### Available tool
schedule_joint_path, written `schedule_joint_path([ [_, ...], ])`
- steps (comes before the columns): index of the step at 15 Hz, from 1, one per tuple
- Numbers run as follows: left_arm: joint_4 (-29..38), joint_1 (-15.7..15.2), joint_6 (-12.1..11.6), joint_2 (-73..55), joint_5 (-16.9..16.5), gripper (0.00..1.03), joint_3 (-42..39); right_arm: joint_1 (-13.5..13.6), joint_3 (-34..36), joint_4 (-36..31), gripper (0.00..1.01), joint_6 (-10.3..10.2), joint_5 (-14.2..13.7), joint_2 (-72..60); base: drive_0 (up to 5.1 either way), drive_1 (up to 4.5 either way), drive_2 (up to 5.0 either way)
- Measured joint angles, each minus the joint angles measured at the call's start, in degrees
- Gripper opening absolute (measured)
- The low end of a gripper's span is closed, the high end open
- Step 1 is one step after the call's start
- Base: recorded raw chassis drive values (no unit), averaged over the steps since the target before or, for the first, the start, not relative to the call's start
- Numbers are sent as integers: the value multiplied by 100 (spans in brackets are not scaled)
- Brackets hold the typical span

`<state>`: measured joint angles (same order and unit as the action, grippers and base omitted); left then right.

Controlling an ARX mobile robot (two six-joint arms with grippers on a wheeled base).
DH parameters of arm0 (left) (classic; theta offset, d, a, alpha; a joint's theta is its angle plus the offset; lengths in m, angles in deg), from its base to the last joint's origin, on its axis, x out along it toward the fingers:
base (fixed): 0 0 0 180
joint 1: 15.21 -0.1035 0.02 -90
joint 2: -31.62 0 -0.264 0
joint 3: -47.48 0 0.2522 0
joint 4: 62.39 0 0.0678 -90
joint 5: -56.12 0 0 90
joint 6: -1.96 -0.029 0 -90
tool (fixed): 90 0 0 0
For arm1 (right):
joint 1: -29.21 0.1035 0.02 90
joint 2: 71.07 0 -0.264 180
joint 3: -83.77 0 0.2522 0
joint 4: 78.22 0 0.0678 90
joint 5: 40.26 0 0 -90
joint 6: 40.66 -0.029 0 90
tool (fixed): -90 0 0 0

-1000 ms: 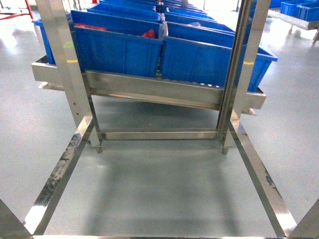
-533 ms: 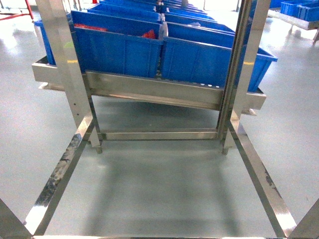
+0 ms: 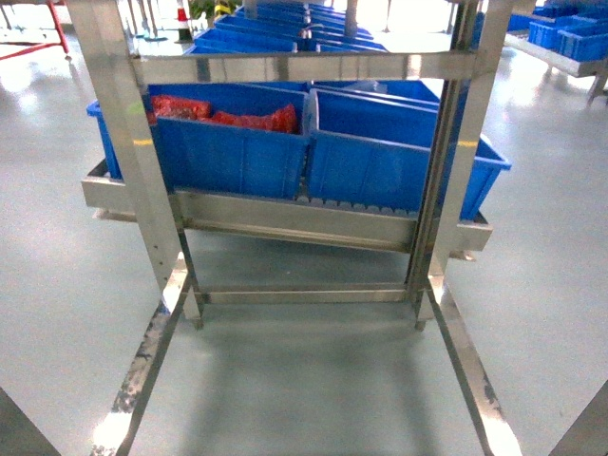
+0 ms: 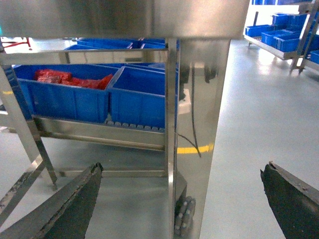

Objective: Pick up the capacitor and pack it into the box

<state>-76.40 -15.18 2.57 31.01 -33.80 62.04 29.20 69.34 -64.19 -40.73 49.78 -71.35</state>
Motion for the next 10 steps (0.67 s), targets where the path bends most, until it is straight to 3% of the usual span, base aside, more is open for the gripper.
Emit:
schedule_joint_path([
  [10, 4, 0, -4, 0, -9, 98, 0, 0, 0, 4, 98, -13, -9, 0, 0, 0, 0],
])
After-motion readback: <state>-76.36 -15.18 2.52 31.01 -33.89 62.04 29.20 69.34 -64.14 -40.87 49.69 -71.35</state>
